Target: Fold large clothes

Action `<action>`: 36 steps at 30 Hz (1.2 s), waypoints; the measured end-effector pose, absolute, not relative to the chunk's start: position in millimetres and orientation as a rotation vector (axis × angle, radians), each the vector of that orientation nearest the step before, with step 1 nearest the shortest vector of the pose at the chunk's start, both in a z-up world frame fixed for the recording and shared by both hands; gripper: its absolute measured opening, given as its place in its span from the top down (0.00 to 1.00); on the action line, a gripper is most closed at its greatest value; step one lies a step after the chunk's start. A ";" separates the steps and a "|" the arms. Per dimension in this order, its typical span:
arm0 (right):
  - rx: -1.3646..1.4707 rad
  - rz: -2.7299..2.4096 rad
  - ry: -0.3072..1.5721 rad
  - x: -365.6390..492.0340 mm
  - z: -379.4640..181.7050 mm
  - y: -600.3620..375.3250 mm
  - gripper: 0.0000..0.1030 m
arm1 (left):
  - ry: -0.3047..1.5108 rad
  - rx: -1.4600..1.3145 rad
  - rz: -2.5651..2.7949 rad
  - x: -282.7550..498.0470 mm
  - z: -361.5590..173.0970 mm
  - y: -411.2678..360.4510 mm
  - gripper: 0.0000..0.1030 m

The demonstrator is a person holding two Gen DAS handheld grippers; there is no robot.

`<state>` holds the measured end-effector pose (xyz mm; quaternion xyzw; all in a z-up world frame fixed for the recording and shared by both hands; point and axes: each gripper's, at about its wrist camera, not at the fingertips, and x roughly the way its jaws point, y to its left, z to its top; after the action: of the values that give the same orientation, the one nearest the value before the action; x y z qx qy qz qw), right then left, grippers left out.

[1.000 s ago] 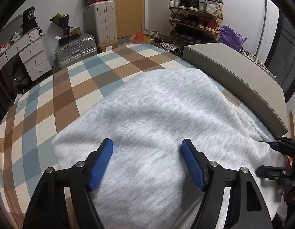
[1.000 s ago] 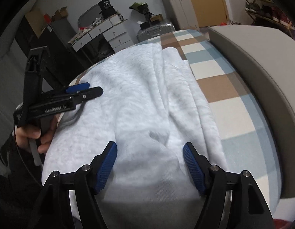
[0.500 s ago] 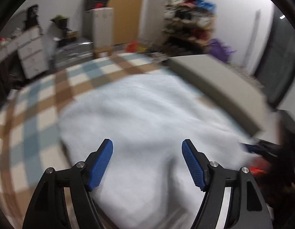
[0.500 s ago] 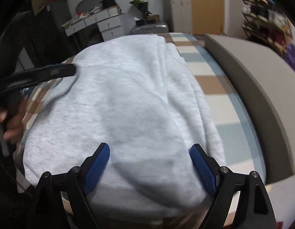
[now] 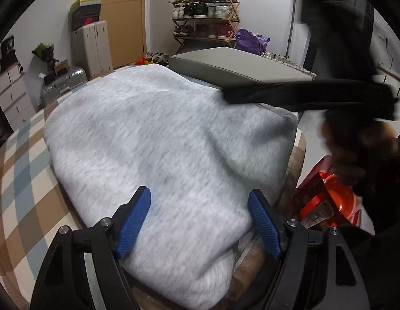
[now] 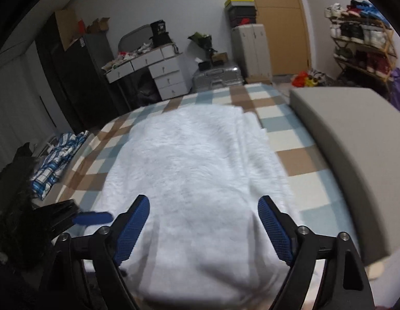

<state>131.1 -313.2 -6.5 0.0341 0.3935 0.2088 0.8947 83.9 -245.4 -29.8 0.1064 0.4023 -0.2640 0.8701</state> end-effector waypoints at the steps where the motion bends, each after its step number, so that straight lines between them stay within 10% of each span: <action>1: 0.037 0.421 0.865 140.1 -23.0 -309.0 0.41 | 0.839 0.228 -0.549 81.5 -30.5 -248.9 0.29; 8: 0.105 0.411 0.890 121.2 -11.9 -360.6 0.34 | 0.831 0.039 -0.568 74.9 -12.7 -205.5 0.27; 13: 0.246 0.383 0.866 125.6 -6.1 -405.5 0.06 | 0.871 -0.236 -0.408 92.4 -19.3 -161.7 0.27; 36: 0.475 0.581 1.056 141.4 -52.8 -363.0 0.12 | 1.045 -0.367 -0.449 156.2 -52.0 -139.3 0.27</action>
<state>141.4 -363.0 -52.8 0.2211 0.4919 0.2707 0.7974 156.2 -139.3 -52.0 -0.1728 0.4921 -0.2116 0.8266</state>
